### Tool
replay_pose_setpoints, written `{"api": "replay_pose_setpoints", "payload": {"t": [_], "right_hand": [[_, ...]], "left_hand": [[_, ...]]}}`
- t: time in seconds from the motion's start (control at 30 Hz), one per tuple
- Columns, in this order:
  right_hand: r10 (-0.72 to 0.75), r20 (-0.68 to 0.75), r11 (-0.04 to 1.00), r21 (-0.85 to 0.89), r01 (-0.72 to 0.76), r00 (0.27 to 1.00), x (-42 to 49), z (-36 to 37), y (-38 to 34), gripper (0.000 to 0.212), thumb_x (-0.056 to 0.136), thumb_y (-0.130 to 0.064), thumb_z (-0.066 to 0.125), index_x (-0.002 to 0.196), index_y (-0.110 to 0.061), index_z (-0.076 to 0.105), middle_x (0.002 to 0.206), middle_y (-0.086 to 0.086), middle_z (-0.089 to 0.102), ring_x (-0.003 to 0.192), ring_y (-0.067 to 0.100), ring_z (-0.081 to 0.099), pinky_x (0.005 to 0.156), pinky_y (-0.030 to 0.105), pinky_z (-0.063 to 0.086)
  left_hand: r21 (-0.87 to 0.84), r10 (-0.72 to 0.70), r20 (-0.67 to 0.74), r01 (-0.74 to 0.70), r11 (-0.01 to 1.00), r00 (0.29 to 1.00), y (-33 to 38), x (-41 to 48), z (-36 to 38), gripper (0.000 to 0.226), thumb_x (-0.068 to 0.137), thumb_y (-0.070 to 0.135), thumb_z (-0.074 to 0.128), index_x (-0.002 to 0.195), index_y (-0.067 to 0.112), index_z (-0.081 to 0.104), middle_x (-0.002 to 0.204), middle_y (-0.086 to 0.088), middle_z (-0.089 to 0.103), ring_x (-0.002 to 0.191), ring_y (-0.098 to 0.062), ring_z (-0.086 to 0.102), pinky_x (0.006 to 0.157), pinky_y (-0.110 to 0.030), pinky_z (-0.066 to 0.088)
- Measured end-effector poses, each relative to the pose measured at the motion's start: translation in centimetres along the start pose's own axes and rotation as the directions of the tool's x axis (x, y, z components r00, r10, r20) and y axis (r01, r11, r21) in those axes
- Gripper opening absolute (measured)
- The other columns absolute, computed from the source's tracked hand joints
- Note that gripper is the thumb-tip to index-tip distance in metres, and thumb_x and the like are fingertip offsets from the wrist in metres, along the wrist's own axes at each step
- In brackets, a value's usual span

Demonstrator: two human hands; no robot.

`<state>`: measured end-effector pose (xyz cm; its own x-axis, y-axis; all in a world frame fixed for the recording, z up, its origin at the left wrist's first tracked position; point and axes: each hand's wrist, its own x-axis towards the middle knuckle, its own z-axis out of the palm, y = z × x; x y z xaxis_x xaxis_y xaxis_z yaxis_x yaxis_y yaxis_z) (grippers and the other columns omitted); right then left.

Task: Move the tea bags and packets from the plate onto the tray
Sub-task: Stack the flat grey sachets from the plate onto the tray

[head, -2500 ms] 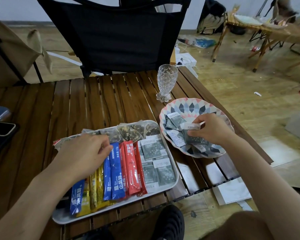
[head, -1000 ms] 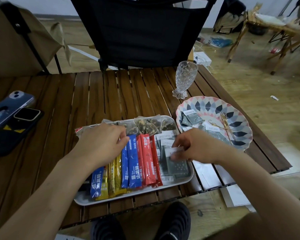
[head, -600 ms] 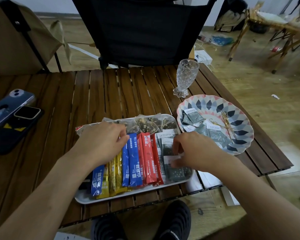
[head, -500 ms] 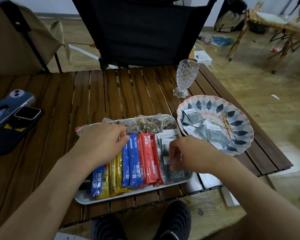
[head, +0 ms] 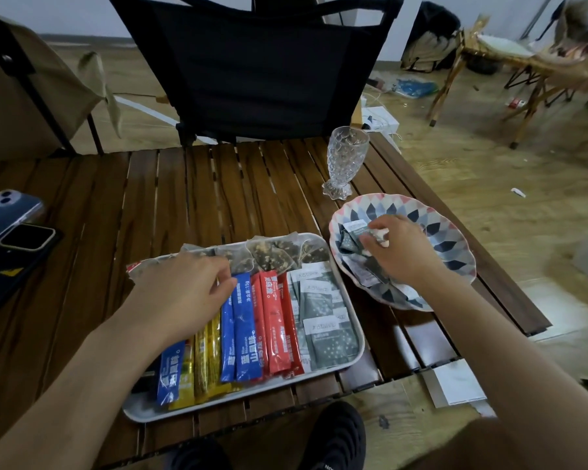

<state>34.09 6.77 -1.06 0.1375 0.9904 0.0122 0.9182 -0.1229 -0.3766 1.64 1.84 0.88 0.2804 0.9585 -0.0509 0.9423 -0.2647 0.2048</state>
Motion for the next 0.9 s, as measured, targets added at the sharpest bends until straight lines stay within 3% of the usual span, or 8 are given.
{"api": "replay_pose_setpoints", "payload": {"t": [0.1, 0.2, 0.33, 0.43, 0.57, 0.9], "right_hand": [[0.021, 0.013, 0.997, -0.073, -0.02, 1.0, 1.1, 0.8, 0.5, 0.043, 0.1, -0.039, 0.049, 0.137, -0.019, 0.053, 0.139, 0.011, 0.052, 0.126, 0.032, 0.048, 0.104, 0.044, 0.039], [-0.032, 0.029, 0.986, -0.165, 0.036, 0.999, 1.3, 1.3, 0.3, 0.035, 0.099, -0.044, 0.051, 0.124, -0.022, 0.063, 0.129, 0.008, 0.059, 0.119, 0.031, 0.05, 0.099, 0.041, 0.041], [-0.033, 0.016, 0.997, -0.076, 0.034, 0.999, 1.2, 1.1, -0.1, 0.025, 0.09, -0.043, 0.067, 0.107, -0.025, 0.07, 0.108, 0.001, 0.067, 0.1, 0.023, 0.061, 0.085, 0.037, 0.054], [0.036, 0.114, 0.998, 0.046, -0.041, 0.993, 1.2, 0.6, -0.5, 0.051, 0.082, -0.04, 0.078, 0.126, -0.023, 0.059, 0.119, -0.002, 0.067, 0.103, 0.021, 0.065, 0.09, 0.04, 0.056], [0.05, 0.23, 0.997, 0.051, -0.063, 0.972, 1.3, 0.2, -0.3, 0.074, 0.078, -0.041, 0.082, 0.14, -0.021, 0.046, 0.127, 0.0, 0.065, 0.111, 0.022, 0.062, 0.097, 0.04, 0.051], [0.032, 0.299, 0.994, -0.113, 0.002, 0.954, 1.4, -0.1, 0.0, 0.052, 0.077, -0.052, 0.078, 0.115, -0.022, 0.06, 0.108, -0.001, 0.065, 0.099, 0.022, 0.058, 0.092, 0.039, 0.05]], "left_hand": [[0.012, -0.001, -0.008, 0.001, 1.0, 1.0, 0.0, 0.1, 0.1, 0.02, 0.097, 0.056, 0.046, 0.092, 0.039, 0.055, 0.085, 0.018, 0.062, 0.079, 0.002, 0.059, 0.071, -0.022, 0.052], [0.011, -0.009, 0.002, 0.009, 1.0, 1.0, -0.2, 0.3, 0.3, 0.019, 0.098, 0.055, 0.047, 0.092, 0.038, 0.055, 0.087, 0.017, 0.063, 0.082, 0.001, 0.06, 0.074, -0.025, 0.055], [0.021, -0.014, 0.013, 0.014, 1.0, 1.0, -0.2, 0.6, 0.5, 0.02, 0.097, 0.057, 0.046, 0.094, 0.039, 0.055, 0.089, 0.018, 0.064, 0.083, 0.001, 0.061, 0.073, -0.023, 0.054], [0.035, -0.011, 0.008, 0.011, 0.999, 1.0, 0.0, 0.7, 0.6, 0.021, 0.097, 0.058, 0.046, 0.094, 0.039, 0.055, 0.089, 0.017, 0.064, 0.084, 0.0, 0.06, 0.073, -0.024, 0.053], [0.037, -0.013, 0.016, 0.012, 0.999, 1.0, 0.1, 0.6, 0.5, 0.021, 0.097, 0.058, 0.046, 0.094, 0.039, 0.054, 0.088, 0.018, 0.063, 0.084, 0.001, 0.06, 0.073, -0.024, 0.053], [0.026, -0.013, 0.022, 0.013, 1.0, 1.0, 0.1, 0.4, 0.4, 0.021, 0.096, 0.057, 0.047, 0.092, 0.038, 0.054, 0.084, 0.018, 0.062, 0.081, 0.001, 0.059, 0.069, -0.022, 0.051]]}}
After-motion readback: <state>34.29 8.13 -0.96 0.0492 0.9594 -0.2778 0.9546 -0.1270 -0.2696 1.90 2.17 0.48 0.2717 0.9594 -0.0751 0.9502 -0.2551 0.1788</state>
